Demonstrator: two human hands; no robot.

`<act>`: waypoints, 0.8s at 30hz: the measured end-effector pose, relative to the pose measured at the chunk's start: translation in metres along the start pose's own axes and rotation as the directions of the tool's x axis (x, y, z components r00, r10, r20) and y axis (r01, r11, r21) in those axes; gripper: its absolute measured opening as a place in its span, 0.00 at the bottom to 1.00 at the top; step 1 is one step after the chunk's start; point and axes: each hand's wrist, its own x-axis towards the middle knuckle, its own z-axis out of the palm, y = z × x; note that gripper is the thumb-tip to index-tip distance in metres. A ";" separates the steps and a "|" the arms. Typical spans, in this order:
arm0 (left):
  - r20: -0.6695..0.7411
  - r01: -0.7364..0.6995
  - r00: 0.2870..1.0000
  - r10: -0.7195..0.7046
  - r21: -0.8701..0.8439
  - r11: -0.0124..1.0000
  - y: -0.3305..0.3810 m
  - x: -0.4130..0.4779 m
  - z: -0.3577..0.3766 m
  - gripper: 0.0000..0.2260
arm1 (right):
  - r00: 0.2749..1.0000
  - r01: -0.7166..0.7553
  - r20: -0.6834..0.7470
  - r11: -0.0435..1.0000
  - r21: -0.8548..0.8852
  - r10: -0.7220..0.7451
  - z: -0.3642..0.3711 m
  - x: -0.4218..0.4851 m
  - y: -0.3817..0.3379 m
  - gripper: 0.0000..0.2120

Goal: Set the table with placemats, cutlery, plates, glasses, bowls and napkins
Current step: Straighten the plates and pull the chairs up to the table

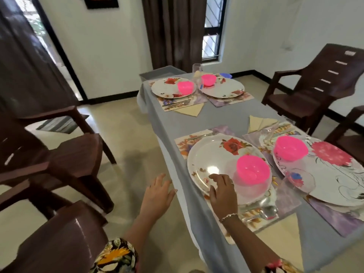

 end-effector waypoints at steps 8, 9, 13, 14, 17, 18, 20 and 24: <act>-0.063 -0.028 0.998 0.014 -0.231 0.973 -0.014 0.086 -0.006 0.17 | 0.996 -0.040 -0.086 0.998 -0.044 0.036 0.010 0.061 -0.009 0.17; -0.075 -0.037 0.997 0.019 -0.258 0.965 -0.015 0.095 -0.006 0.17 | 0.994 -0.043 -0.106 0.998 -0.049 0.038 0.014 0.067 -0.009 0.18; -0.160 -0.152 0.982 0.105 -0.318 0.936 -0.029 0.142 0.001 0.17 | 0.984 -0.091 -0.158 0.993 -0.070 0.080 0.032 0.100 -0.008 0.17; -0.168 -0.180 0.977 0.133 -0.309 0.934 -0.034 0.154 -0.001 0.17 | 0.982 -0.107 -0.167 0.991 -0.077 0.093 0.037 0.109 -0.009 0.16; -0.140 -0.175 0.980 0.141 -0.275 0.945 -0.053 0.205 -0.005 0.24 | 0.974 -0.125 -0.200 0.987 -0.106 0.102 0.058 0.145 -0.011 0.13; -0.160 -0.191 0.976 0.151 -0.281 0.940 -0.064 0.226 -0.004 0.24 | 0.972 -0.135 -0.207 0.986 -0.093 0.114 0.065 0.161 -0.013 0.14; -0.175 -0.206 0.971 0.164 -0.258 0.944 -0.084 0.264 -0.003 0.21 | 0.966 -0.163 -0.219 0.981 -0.102 0.138 0.085 0.193 -0.017 0.15; -0.105 -0.221 0.974 0.199 -0.299 0.928 -0.128 0.326 -0.012 0.15 | 0.950 -0.240 -0.229 0.965 -0.109 0.210 0.130 0.251 -0.027 0.13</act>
